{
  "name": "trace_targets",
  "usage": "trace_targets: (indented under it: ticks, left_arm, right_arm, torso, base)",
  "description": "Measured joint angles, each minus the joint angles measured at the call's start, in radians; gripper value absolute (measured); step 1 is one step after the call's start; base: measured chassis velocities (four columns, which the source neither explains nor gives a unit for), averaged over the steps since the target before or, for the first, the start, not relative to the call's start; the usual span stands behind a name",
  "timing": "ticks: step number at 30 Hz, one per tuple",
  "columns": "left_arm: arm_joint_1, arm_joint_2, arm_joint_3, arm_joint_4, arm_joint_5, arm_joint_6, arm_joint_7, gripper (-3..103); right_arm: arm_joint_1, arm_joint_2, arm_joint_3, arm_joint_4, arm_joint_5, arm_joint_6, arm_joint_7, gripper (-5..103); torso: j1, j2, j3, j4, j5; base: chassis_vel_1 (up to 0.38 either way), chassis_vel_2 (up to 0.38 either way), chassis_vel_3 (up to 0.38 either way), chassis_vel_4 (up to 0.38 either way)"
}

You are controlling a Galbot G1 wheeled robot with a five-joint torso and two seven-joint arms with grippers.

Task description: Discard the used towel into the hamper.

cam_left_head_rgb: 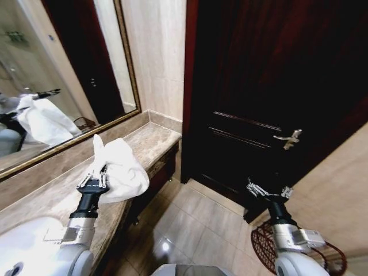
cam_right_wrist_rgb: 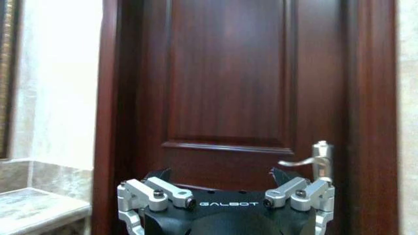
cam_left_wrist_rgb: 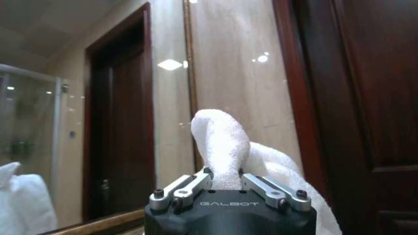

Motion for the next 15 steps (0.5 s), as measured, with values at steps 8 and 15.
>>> trace_targets:
  ticks: [8, 15]
  left_arm:
    - [0.002, 0.001, 0.0, -0.003, 0.002, 0.001, 0.002, 7]
    - [0.0, 0.003, 0.0, 0.002, 0.002, 0.001, 0.003, 7]
  right_arm:
    - [-0.003, 0.003, 0.0, 0.002, -0.002, 0.015, -0.004, 100]
    - [0.001, 0.007, 0.001, -0.005, -0.001, 0.028, 0.005, 100]
  torso:
    - [0.0, 0.0, 0.0, -0.0001, 0.0]
    - [0.0, 0.0, 0.0, -0.0002, 0.0001]
  base:
    - [-0.116, -0.105, -0.102, -0.113]
    - [-0.108, -0.138, -0.141, -0.123]
